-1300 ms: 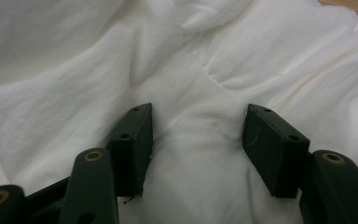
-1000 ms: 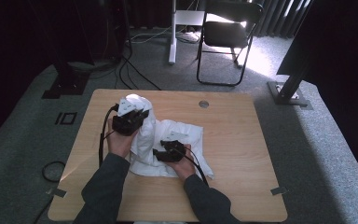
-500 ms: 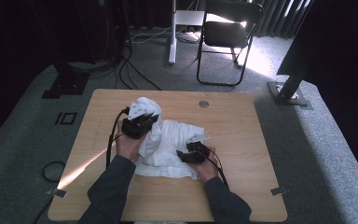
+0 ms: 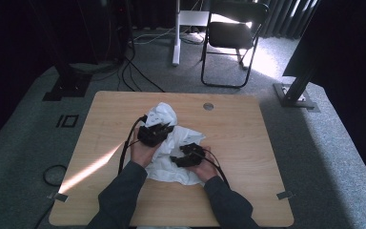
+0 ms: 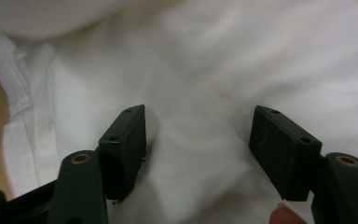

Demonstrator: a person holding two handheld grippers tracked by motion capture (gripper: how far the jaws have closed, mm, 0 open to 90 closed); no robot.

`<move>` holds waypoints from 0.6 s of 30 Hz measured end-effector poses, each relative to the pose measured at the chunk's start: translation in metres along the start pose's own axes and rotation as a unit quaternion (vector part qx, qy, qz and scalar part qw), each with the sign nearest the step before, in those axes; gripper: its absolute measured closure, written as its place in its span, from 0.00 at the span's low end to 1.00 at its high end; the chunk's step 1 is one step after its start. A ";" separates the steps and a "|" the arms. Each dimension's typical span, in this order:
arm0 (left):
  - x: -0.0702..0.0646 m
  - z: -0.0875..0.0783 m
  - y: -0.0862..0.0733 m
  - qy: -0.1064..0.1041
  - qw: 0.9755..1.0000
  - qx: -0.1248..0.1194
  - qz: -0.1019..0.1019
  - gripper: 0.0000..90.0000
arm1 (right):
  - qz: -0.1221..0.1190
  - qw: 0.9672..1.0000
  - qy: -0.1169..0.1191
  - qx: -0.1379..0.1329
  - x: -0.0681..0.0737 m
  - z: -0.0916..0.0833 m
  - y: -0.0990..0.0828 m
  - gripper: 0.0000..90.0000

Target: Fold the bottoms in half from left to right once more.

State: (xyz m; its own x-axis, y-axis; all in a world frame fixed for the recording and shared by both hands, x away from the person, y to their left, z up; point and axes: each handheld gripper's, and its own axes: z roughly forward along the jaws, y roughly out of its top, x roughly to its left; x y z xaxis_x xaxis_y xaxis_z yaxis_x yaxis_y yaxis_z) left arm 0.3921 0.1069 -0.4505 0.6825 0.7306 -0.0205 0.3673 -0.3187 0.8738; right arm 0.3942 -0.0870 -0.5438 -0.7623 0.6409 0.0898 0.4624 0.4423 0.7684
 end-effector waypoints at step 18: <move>-0.026 0.060 -0.063 -0.048 0.995 0.083 0.000 0.91 | 0.053 0.994 -0.049 -0.081 -0.038 -0.052 0.022 0.42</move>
State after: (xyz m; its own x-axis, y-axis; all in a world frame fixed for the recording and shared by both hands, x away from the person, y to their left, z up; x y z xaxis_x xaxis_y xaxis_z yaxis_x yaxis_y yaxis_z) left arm 0.3888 0.0719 -0.5345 0.7372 0.6716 -0.0745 0.4618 -0.4202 0.7811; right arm 0.4097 -0.1347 -0.4974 -0.6624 0.7395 0.1197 0.4528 0.2680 0.8504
